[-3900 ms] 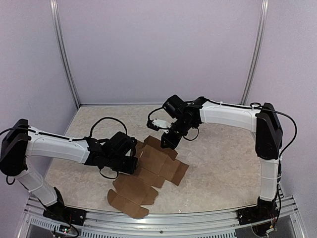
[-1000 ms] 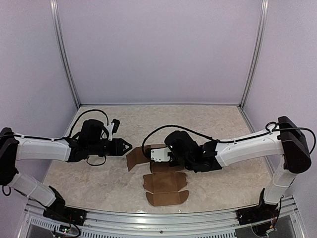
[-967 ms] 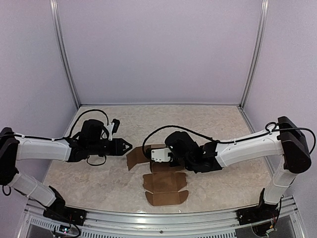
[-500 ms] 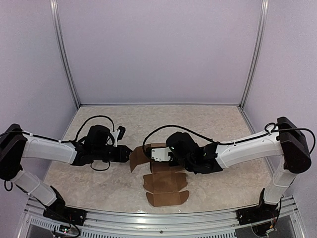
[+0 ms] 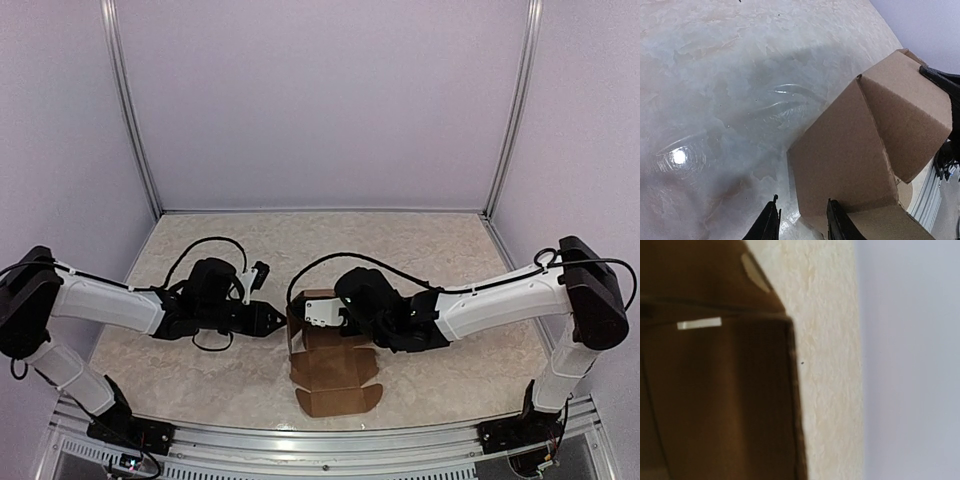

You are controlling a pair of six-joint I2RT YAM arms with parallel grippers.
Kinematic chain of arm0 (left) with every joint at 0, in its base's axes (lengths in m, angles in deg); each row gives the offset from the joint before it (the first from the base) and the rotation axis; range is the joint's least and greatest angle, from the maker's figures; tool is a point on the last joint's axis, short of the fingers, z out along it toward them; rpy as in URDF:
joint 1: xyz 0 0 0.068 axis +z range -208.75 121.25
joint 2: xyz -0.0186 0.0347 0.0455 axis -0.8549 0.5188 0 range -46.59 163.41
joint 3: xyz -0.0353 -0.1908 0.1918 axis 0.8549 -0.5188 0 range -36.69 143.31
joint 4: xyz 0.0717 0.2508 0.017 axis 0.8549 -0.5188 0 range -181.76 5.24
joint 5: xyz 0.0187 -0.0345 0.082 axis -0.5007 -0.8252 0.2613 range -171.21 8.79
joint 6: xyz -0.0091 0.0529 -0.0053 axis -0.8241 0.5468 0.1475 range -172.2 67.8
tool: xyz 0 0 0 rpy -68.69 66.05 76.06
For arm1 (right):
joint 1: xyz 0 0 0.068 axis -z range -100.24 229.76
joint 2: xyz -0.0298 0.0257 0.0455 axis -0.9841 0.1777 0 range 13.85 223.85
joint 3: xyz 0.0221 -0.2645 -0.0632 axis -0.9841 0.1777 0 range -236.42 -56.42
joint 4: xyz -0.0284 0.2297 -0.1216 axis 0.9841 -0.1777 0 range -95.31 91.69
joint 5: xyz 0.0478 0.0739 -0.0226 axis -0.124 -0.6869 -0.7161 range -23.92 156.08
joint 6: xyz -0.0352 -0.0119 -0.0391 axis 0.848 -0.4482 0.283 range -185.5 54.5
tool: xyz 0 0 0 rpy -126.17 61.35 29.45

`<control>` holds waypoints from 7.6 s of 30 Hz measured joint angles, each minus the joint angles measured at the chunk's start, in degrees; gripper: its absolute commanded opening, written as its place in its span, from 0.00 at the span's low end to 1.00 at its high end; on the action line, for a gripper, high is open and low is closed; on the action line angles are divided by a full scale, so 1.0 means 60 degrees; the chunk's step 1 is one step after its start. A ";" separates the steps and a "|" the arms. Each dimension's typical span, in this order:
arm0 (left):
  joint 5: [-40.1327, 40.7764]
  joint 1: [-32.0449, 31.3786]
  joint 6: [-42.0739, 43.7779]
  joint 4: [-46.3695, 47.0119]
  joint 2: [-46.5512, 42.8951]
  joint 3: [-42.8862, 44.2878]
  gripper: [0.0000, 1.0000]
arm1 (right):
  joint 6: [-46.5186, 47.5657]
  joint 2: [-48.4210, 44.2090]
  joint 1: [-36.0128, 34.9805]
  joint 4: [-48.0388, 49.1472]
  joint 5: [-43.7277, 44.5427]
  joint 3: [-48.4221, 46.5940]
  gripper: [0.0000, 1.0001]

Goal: Fold the paper box

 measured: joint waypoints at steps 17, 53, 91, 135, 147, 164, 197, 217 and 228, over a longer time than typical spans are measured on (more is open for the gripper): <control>0.0113 -0.0444 0.0117 0.0000 0.0310 0.0594 0.37 | -0.0390 0.0000 -0.0171 0.0051 0.0164 0.0204 0.00; 0.2827 -0.2626 0.0331 0.1512 0.0568 -0.0135 0.57 | -0.1013 -0.0011 -0.0812 0.0237 0.1264 0.1009 0.00; 0.4892 -0.3701 0.0503 0.2353 0.0729 -0.0747 0.66 | 0.0350 0.0747 -0.2324 0.4360 0.4371 0.2237 0.00; 0.6798 -0.4342 0.1723 0.5650 0.2794 -0.0499 0.43 | -0.2288 0.0940 -0.2350 0.1851 0.4816 0.1399 0.00; 0.7012 -0.4280 0.1756 0.5705 0.2790 -0.0492 0.18 | -0.3534 0.0914 -0.2346 -0.0087 0.4248 0.0455 0.34; 0.7053 -0.4197 0.2521 0.5490 0.2758 0.0018 0.00 | -0.5894 -0.1282 -0.1971 -0.3147 0.0579 -0.0856 0.60; 0.3009 -0.2182 0.4783 0.5512 0.3359 0.0503 0.01 | -1.0888 -0.2065 0.2091 -0.2371 -0.6295 -0.0266 0.00; 0.3177 -0.2273 0.4623 0.6229 0.3850 0.0594 0.13 | -1.1570 -0.0146 0.2073 -0.0758 -0.6320 -0.0452 0.00; 0.3464 -0.2426 0.4506 0.6353 0.4175 0.0594 0.29 | -1.1591 0.0204 0.1657 -0.0579 -0.5763 -0.0601 0.00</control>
